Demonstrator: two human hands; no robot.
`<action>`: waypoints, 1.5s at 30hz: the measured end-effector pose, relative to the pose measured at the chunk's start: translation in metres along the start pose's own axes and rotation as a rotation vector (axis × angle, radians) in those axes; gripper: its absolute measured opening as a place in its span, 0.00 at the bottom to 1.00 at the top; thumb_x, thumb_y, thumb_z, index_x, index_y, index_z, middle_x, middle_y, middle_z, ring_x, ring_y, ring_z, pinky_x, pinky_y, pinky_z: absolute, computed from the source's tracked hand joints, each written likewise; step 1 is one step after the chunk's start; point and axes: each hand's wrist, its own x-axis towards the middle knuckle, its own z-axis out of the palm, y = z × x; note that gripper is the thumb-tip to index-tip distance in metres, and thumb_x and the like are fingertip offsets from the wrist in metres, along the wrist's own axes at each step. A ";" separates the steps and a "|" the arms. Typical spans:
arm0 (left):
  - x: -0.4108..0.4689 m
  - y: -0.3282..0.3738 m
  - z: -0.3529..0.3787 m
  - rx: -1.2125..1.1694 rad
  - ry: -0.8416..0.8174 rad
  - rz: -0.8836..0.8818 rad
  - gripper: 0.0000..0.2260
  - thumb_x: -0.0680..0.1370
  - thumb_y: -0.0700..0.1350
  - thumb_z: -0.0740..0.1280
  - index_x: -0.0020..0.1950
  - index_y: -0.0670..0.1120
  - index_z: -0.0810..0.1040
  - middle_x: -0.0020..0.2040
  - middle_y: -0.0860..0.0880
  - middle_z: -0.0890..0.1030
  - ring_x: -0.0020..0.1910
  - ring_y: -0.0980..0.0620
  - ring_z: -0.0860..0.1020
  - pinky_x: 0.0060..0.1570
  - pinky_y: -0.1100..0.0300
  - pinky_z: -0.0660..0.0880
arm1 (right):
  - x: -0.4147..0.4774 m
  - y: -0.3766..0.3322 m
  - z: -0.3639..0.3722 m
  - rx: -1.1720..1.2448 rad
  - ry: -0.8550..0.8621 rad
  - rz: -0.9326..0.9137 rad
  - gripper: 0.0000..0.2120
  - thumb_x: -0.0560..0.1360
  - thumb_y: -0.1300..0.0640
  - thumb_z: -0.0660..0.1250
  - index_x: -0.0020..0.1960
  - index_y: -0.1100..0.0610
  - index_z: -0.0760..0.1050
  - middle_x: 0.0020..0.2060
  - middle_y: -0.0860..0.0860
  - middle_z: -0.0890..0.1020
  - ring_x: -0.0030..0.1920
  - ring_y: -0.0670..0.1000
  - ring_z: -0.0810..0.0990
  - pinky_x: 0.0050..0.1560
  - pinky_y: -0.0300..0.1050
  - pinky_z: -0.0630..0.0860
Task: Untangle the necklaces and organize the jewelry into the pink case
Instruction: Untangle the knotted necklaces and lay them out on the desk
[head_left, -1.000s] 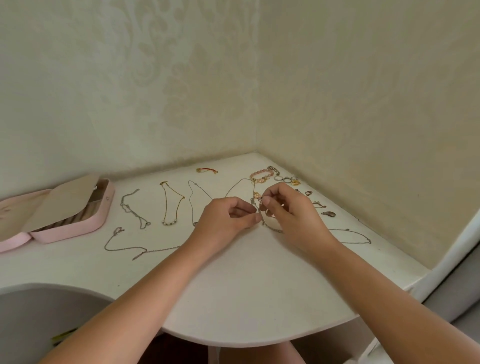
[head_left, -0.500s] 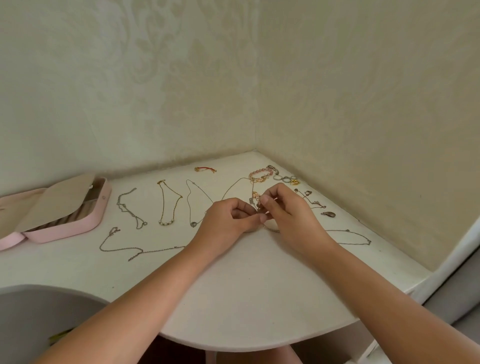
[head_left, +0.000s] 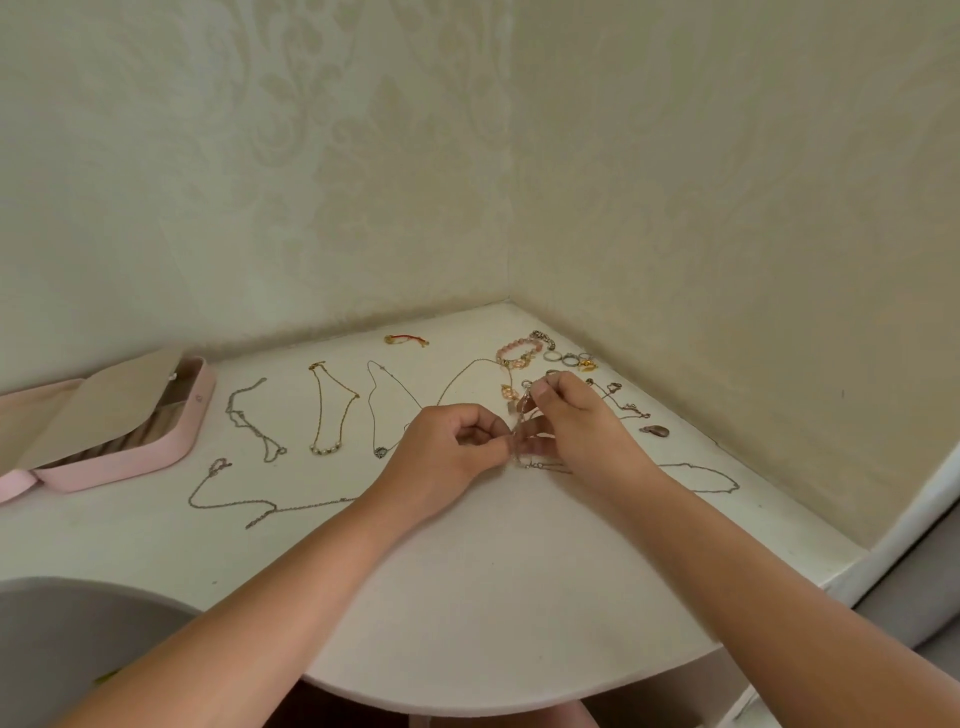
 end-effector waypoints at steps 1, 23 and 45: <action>0.000 -0.001 0.000 0.002 -0.010 0.002 0.09 0.72 0.38 0.72 0.35 0.50 0.80 0.32 0.53 0.80 0.31 0.60 0.73 0.35 0.72 0.68 | 0.003 -0.001 0.001 -0.020 -0.001 0.037 0.10 0.83 0.59 0.54 0.44 0.58 0.67 0.40 0.53 0.74 0.26 0.47 0.75 0.29 0.40 0.76; 0.004 -0.006 -0.011 -0.394 -0.098 -0.111 0.06 0.62 0.49 0.67 0.35 0.48 0.78 0.36 0.51 0.82 0.47 0.49 0.78 0.44 0.60 0.68 | 0.014 -0.004 -0.009 -0.445 0.063 -0.155 0.09 0.82 0.58 0.56 0.45 0.58 0.69 0.33 0.43 0.76 0.24 0.40 0.69 0.26 0.30 0.63; 0.005 0.006 -0.012 -0.562 -0.060 -0.205 0.11 0.77 0.34 0.58 0.47 0.43 0.80 0.31 0.50 0.69 0.26 0.56 0.60 0.26 0.65 0.57 | 0.004 -0.019 -0.004 -0.270 -0.111 -0.215 0.09 0.82 0.58 0.59 0.45 0.61 0.72 0.29 0.45 0.74 0.23 0.41 0.69 0.27 0.32 0.66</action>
